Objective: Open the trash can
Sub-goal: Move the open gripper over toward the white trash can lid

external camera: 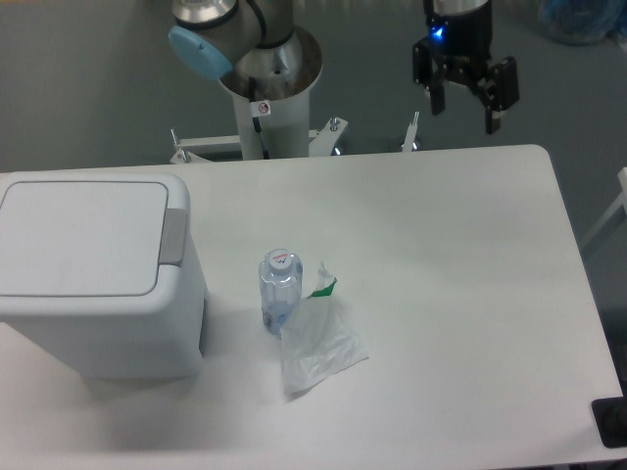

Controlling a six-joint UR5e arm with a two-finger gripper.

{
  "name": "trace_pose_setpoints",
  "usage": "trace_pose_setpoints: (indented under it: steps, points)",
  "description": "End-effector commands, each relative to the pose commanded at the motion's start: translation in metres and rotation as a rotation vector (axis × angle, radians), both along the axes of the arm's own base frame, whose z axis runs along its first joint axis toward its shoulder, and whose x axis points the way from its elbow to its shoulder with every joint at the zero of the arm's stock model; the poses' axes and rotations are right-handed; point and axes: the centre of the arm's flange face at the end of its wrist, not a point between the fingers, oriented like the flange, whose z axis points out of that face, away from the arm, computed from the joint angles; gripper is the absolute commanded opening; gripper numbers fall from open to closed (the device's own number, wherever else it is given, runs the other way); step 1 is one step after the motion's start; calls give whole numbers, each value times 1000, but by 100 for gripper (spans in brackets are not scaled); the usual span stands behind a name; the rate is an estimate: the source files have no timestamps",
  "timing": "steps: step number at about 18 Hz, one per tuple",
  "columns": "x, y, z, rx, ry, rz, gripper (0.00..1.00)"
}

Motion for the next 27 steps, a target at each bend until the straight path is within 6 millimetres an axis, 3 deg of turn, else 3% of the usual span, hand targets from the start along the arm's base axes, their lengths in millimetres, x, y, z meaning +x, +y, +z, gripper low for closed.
trace_pose_setpoints:
  steps: [3, 6, 16, 20, 24, 27]
  points:
    - [6, 6, 5, 42, -2, -15, 100]
    - [20, 27, 12, 119, -41, 101, 100]
    - [74, 116, 49, 347, -179, 252, 100]
    - [85, 153, 62, 451, -271, 366, 100]
    - [84, 192, 76, 576, -402, 486, 100]
    - [99, 222, 72, 620, -455, 537, 100]
